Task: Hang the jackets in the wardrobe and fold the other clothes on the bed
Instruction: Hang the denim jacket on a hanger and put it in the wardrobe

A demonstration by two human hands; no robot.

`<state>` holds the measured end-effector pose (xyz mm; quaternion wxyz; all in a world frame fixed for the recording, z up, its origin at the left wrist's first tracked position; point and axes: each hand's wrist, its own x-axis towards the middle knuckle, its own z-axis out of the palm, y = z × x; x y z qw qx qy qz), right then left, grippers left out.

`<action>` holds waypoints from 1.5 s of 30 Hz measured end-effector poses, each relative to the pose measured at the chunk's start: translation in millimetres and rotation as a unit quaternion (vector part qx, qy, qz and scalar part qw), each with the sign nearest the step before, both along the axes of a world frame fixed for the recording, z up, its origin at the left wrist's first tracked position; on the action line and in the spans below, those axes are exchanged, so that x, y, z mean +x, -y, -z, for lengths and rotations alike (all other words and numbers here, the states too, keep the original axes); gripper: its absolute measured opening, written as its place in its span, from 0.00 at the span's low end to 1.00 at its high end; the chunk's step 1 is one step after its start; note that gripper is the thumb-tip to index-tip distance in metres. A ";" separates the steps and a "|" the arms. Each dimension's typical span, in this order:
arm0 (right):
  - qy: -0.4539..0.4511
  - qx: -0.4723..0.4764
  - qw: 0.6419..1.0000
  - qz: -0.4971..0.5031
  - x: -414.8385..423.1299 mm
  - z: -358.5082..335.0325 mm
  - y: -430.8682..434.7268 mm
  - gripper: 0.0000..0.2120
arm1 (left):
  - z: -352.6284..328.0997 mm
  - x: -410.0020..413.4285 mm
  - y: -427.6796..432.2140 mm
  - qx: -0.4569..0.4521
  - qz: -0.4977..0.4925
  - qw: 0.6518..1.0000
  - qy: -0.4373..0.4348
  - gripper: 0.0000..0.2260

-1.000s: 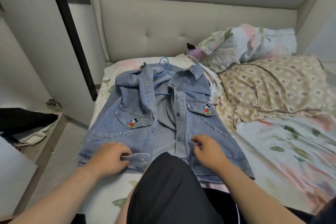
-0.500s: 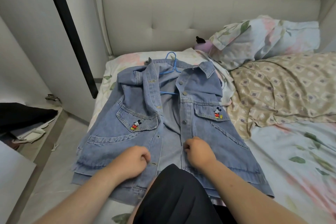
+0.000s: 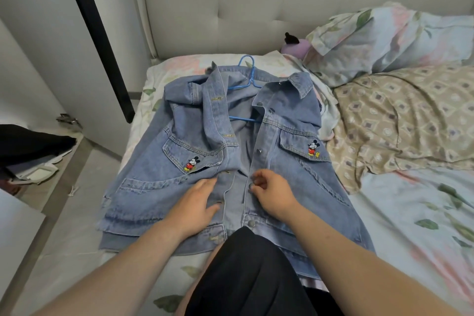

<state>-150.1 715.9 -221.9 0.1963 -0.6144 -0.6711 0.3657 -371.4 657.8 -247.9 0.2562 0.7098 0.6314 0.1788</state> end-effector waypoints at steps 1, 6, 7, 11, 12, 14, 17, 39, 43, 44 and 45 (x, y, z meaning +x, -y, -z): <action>0.024 0.015 0.999 -0.022 2.3 0.3 5.1 0.09 | 1.2 -3.3 6.6 -0.013 0.010 1.000 -0.008 0.33; 0.129 0.054 0.986 -0.090 9.6 4.4 25.2 0.13 | 7.0 1.1 40.3 -0.024 -0.007 1.000 -0.017 0.29; 0.130 0.055 0.987 -0.077 7.7 1.8 24.0 0.13 | 4.7 3.9 40.6 -0.009 -0.015 1.000 -0.022 0.26; 0.173 0.018 0.983 -0.067 -3.3 -10.5 8.2 0.13 | -9.4 18.7 26.0 0.015 -0.035 0.995 -0.096 0.16; 0.190 0.007 0.979 -0.074 -5.7 -12.5 6.2 0.11 | -12.5 23.5 21.8 0.002 -0.042 0.994 -0.101 0.17; 0.210 -0.005 0.974 -0.080 -9.7 -14.1 6.6 0.08 | -16.7 33.2 13.3 -0.036 -0.054 0.991 -0.115 0.21; 0.208 0.006 0.975 -0.072 -13.6 -11.0 14.3 0.11 | -24.8 43.3 0.5 -0.062 -0.063 0.980 -0.176 0.22; -0.273 -0.166 0.940 0.123 -40.0 -15.0 41.4 0.11 | -39.5 53.0 9.1 -0.169 -0.276 0.824 0.465 0.07; -0.126 -0.084 0.984 0.095 -40.6 -11.0 40.5 0.13 | -39.8 54.9 12.8 -0.051 -0.285 0.874 0.391 0.13; -0.102 -0.073 0.988 0.088 -40.2 -11.0 40.0 0.13 | -39.3 56.1 13.4 -0.032 -0.284 0.882 0.375 0.13; -0.104 -0.071 0.988 0.089 -40.2 -11.0 39.9 0.13 | -38.7 58.0 14.6 -0.025 -0.274 0.893 0.356 0.13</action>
